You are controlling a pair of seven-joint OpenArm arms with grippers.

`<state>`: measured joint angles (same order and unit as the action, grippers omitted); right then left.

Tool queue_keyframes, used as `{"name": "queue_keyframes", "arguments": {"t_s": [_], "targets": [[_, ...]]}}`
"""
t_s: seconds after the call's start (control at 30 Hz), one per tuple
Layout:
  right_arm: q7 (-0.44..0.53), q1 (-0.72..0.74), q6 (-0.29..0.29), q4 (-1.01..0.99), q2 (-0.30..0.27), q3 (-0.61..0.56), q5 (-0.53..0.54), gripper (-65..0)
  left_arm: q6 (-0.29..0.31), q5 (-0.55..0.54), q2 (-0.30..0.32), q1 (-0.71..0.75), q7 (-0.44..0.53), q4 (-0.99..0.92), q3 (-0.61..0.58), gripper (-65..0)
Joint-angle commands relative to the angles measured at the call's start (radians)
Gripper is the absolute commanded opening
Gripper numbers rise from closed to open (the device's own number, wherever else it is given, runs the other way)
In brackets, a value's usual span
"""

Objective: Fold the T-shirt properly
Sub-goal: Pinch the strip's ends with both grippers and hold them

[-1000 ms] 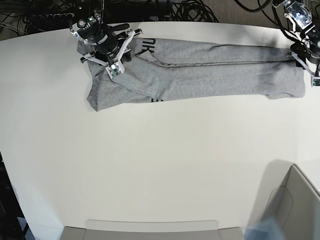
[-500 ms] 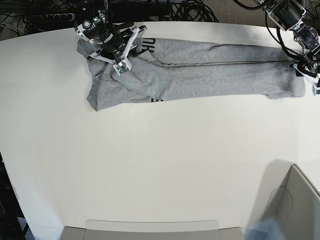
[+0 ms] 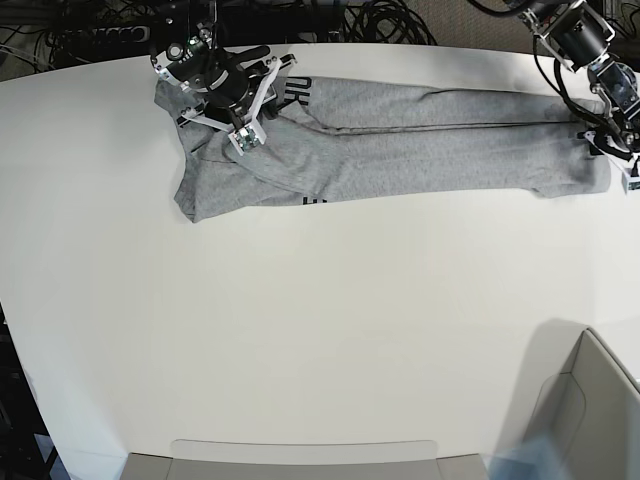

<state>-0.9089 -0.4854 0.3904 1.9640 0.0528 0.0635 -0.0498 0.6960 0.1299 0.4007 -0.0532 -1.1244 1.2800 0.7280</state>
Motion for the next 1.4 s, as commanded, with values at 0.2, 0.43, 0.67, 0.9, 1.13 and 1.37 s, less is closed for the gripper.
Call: {"name": "queue_keyframes", "arguments": {"t_s": [0.2, 0.43, 0.67, 0.9, 1.13, 1.37], "targets": [[0.015, -0.002, 0.006, 0.015, 0.000, 0.000, 0.008, -46.4, 0.002, -0.022, -0.032, 0.028, 0.025, -0.020, -0.104, -26.3], [0.015, -0.002, 0.006, 0.015, 0.000, 0.000, 0.008, -46.4, 0.002, -0.126, -0.036, 0.135, 0.045, -0.021, -0.275, -26.4], [0.011, 0.007, 0.006, 0.015, 0.000, 0.000, 0.008, -46.4, 0.002, -0.284, 0.008, 0.192, 0.016, -0.026, -0.302, -51.4], [0.011, 0.023, 0.006, 0.015, 0.002, 0.000, 0.008, -46.4, 0.002, -0.286, 0.034, 0.177, -0.076, -0.032, -0.321, -65.0], [0.012, 0.024, 0.006, 0.015, 0.000, 0.000, 0.008, -46.4, 0.002, -0.286, 0.091, 0.098, -0.125, -0.038, -0.196, -65.0], [0.012, 0.026, 0.006, 0.015, 0.000, -0.001, 0.008, -46.4, 0.002, -0.286, 0.114, 0.040, -0.231, -0.032, -0.186, -62.7]]}}
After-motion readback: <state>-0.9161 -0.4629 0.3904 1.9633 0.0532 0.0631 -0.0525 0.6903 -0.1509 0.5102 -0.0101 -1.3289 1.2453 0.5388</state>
